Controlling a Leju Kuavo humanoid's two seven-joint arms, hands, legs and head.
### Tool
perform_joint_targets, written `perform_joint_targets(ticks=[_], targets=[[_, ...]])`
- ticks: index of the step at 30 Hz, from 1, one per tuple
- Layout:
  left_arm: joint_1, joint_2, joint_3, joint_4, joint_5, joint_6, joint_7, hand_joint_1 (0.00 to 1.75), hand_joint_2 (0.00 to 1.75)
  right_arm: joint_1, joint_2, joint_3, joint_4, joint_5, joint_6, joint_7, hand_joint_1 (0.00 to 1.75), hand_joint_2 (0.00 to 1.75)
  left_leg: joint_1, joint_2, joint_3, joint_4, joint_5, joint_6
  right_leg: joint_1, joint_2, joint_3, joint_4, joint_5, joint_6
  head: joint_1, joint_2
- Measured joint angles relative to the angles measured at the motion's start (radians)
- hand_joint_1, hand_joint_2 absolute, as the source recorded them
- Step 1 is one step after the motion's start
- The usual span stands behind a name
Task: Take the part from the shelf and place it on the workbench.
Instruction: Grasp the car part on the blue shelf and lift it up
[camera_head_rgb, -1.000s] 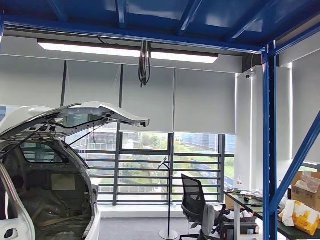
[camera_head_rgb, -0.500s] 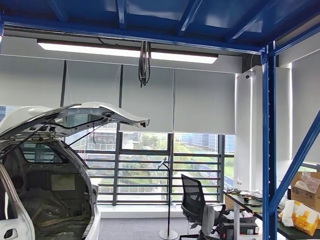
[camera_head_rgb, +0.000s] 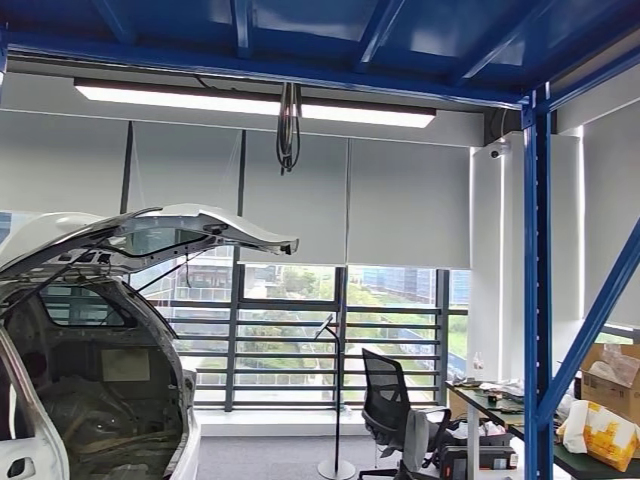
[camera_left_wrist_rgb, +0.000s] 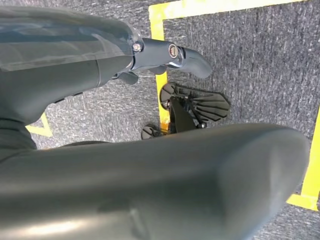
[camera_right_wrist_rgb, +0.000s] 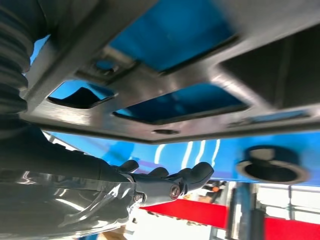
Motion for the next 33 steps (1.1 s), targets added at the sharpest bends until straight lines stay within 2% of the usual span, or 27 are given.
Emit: perform_joint_targets(ticks=[9,14,15,18,19,33], targets=[[0.0,-0.007,0.011,0.001,0.01,0.008,-0.003,0.0,0.0,-0.009,0.071,0.042,0.039,0.008,0.008,-0.034,0.0,1.75,0.0,0.0,0.0,0.0,0.0,0.0,0.0,0.0,0.0,0.0,0.0,0.0,0.0,0.0],[0.0,-0.007,0.014,0.001,0.013,0.01,-0.004,0.0,0.0,-0.01,0.091,0.05,0.052,0.002,0.01,-0.044,0.0,1.75,0.0,0.0,0.0,0.0,0.0,0.0,0.0,0.0,0.0,0.0,0.0,-0.001,0.0,0.0],[0.0,-0.007,0.015,0.001,0.013,0.011,-0.004,0.0,0.0,-0.011,0.093,0.05,0.054,0.001,0.01,-0.046,0.13,1.75,0.0,0.0,0.0,0.0,0.0,0.0,0.0,0.0,0.0,0.0,0.0,-0.001,0.0,0.0],[0.0,-0.007,0.016,0.001,0.013,0.015,-0.004,0.0,0.0,-0.011,0.097,0.051,0.06,-0.007,0.014,-0.052,1.44,1.75,0.0,0.0,0.0,0.0,0.0,0.0,0.0,0.0,0.0,0.0,0.0,-0.001,0.0,0.0],[0.0,-0.007,0.016,0.001,0.013,0.017,-0.004,0.0,0.0,-0.011,0.099,0.051,0.063,-0.012,0.018,-0.054,1.75,1.75,0.0,0.0,0.0,0.0,0.0,0.0,0.0,0.0,0.0,0.0,0.0,-0.001,0.0,0.0],[0.001,-0.007,0.016,0.001,0.01,0.025,-0.006,0.0,0.0,-0.017,0.098,0.051,0.078,-0.042,0.025,-0.071,1.75,1.75,0.0,0.0,0.001,0.0,0.0,0.0,0.0,0.0,0.001,0.0,-0.001,-0.001,0.0,0.0]])
